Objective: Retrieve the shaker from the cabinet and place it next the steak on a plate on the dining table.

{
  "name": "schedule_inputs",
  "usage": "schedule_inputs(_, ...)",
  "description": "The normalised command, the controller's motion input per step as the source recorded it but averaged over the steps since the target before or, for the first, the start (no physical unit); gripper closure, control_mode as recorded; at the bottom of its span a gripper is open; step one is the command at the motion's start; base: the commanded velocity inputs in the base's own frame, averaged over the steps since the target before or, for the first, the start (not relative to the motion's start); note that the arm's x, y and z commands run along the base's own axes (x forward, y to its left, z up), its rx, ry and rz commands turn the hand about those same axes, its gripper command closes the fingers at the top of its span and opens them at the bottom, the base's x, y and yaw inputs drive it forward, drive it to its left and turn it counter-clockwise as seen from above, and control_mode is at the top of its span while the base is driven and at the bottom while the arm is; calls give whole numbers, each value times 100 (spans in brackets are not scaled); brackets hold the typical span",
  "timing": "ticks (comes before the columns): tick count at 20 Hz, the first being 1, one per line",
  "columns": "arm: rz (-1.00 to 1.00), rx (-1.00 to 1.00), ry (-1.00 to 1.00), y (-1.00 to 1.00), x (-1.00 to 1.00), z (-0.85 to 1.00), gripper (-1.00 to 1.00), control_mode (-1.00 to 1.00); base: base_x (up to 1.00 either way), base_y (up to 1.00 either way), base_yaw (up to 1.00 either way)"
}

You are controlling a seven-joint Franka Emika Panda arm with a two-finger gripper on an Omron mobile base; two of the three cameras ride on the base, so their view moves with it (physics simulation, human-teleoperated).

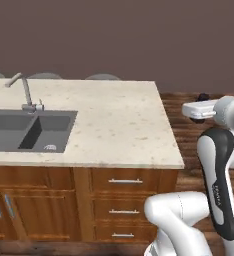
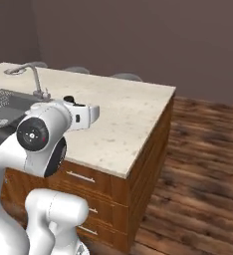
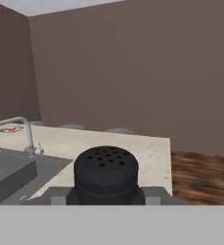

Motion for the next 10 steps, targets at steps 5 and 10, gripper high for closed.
schedule_inputs(5,0,0,0,0,0,0,100,100,-6,0,100)
schedule_inputs(10,0,0,0,0,0,0,100,100,-10,0,100)
